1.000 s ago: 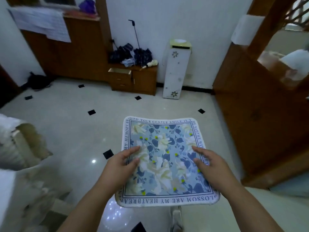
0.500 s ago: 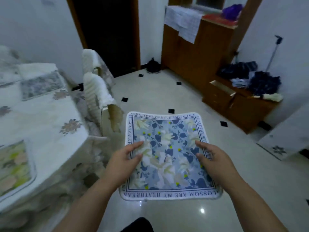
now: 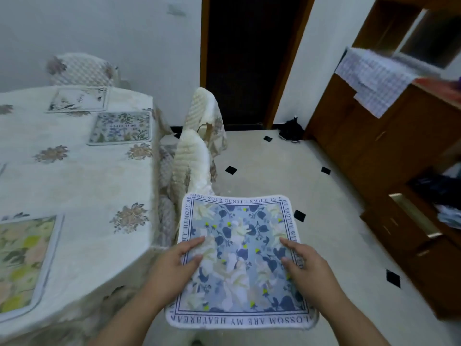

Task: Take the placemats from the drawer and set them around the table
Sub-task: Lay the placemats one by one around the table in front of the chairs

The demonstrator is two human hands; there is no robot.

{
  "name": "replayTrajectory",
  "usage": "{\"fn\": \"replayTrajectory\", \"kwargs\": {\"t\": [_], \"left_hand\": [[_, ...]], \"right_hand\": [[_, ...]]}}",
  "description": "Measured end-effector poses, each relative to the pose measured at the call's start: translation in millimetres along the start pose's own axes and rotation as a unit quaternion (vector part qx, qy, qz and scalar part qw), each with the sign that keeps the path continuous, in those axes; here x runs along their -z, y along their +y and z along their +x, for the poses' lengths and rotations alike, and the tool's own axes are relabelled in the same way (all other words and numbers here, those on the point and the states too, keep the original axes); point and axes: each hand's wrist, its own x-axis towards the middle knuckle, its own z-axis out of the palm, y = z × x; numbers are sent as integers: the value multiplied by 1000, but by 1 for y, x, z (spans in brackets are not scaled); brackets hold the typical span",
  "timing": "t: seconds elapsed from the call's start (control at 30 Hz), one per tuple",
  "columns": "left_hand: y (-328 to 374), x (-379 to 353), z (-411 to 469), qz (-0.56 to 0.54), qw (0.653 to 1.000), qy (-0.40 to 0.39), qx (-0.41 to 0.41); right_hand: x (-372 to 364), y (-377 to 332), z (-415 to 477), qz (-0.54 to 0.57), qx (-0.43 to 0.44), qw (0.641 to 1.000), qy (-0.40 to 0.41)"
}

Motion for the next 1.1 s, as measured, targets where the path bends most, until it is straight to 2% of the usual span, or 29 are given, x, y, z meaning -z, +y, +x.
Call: {"fn": "replayTrajectory", "kwargs": {"t": [0.17,0.3,0.47,0.6,0.77,0.97,1.1], "left_hand": [[24,25,50,10,998,59,1],[21,44,79,26,992,120,21],[16,53,96,-10,971,227,71],[23,54,106,-43,938,321,122],[30,34,119,-87,883,431,165],[19,22,131,-138,822,505,225],[4,40,156,-162,798,536,224]], "right_hand": [[-4,-27,76,5,42,999,-17],[-19,-50,148,7,89,994,-69],[-41,-89,236,-19,178,970,-165],[-49,-130,303,-46,264,929,-256],[-71,-180,364,-76,343,875,-333],[-107,-222,398,-114,389,819,-407],[-145,-252,424,-135,419,793,-421]]}}
